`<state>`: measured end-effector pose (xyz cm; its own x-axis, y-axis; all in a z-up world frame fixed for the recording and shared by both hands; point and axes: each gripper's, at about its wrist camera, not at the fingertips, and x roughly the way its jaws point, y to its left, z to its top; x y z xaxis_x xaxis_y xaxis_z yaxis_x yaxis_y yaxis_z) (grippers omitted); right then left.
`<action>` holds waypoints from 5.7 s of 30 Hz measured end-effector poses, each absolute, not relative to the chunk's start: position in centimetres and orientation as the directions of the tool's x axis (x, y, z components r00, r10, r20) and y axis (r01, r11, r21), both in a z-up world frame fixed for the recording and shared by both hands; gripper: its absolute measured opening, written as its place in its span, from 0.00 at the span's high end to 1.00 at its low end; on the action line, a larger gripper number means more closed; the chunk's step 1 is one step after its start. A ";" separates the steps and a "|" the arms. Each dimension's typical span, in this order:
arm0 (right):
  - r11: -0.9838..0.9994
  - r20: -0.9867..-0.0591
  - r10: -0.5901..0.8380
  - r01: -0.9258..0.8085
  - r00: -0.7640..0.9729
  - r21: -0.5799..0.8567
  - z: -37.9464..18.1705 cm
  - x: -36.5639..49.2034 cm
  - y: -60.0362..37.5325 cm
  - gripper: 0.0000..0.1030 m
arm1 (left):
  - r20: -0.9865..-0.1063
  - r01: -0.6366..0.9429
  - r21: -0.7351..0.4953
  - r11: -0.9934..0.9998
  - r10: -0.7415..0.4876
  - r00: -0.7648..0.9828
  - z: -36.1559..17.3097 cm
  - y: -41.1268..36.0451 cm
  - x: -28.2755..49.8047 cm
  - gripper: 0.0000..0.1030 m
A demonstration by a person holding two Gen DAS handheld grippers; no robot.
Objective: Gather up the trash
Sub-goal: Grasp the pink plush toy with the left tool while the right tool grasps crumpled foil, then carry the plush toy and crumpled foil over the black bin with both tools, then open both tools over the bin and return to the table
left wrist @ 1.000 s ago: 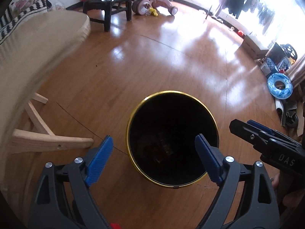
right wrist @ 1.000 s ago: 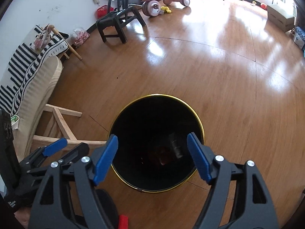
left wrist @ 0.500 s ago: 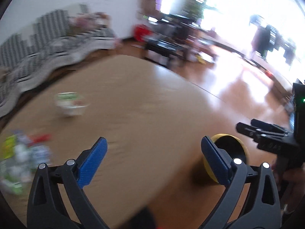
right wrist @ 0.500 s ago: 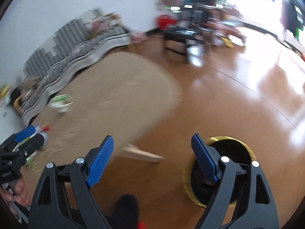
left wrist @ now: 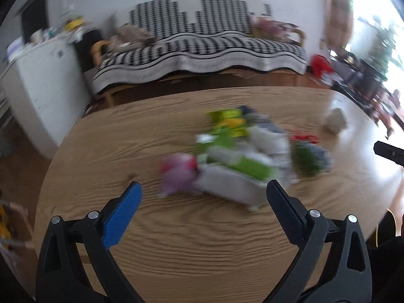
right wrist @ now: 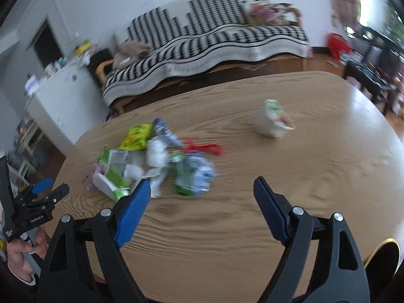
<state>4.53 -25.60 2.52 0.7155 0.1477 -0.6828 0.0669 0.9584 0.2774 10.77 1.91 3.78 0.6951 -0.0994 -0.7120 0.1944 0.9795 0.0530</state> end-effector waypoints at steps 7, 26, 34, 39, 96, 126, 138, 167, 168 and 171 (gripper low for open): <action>0.962 -0.708 0.139 0.074 0.693 0.262 0.4 8.3 -24.8 0.22 | -0.743 0.125 0.005 0.992 -0.080 0.664 1.1 6.3 13.6 0.07; 0.960 -0.793 0.119 0.136 0.597 0.246 -4.3 12.3 -27.9 0.37 | -0.792 0.127 -0.045 0.991 -0.113 0.600 -4.7 6.9 21.2 0.07; 0.961 -0.837 0.164 0.109 0.522 0.256 -6.4 14.2 -26.7 0.52 | -0.811 0.187 -0.009 0.982 -0.117 0.574 -6.6 5.3 21.4 0.07; 0.964 -0.836 0.154 0.106 0.527 0.245 -6.1 13.9 -26.5 0.78 | -0.801 0.217 -0.009 0.976 -0.137 0.583 -6.0 4.9 20.7 0.42; 0.803 -0.673 -0.259 0.542 0.693 0.248 2.1 -12.7 -53.3 0.79 | -0.717 0.658 -0.138 0.741 -0.533 0.450 2.7 -32.6 6.1 0.54; 0.442 -0.871 -0.284 0.861 0.401 0.252 -17.1 -38.2 -63.0 0.79 | -0.903 0.898 -0.194 0.394 -0.430 -0.006 -14.3 -56.5 -14.6 0.54; 0.444 -0.859 -0.291 0.855 0.421 0.268 -16.2 -37.0 -64.0 0.79 | -0.901 0.903 -0.192 0.384 -0.433 -0.007 -14.6 -57.1 -14.7 0.54; 0.380 -0.845 -0.315 0.873 0.432 0.305 -15.7 -39.3 -64.7 0.37 | -0.882 0.927 -0.170 0.334 -0.470 0.008 -13.4 -58.0 -15.5 0.24; 0.381 -0.846 -0.314 0.874 0.430 0.303 -15.6 -39.3 -64.7 0.36 | -0.882 0.927 -0.166 0.336 -0.470 0.012 -13.3 -57.9 -15.5 0.23; 0.381 -0.844 -0.312 0.871 0.436 0.310 -15.2 -39.2 -64.7 0.31 | -0.881 0.925 -0.155 0.346 -0.472 0.029 -13.0 -57.7 -15.5 0.15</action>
<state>-39.20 -64.73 -15.23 0.4364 -0.3123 -0.8438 0.8713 0.3807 0.3097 -15.51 -57.68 -12.99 0.0286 -0.4719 -0.8812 0.9251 0.3463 -0.1555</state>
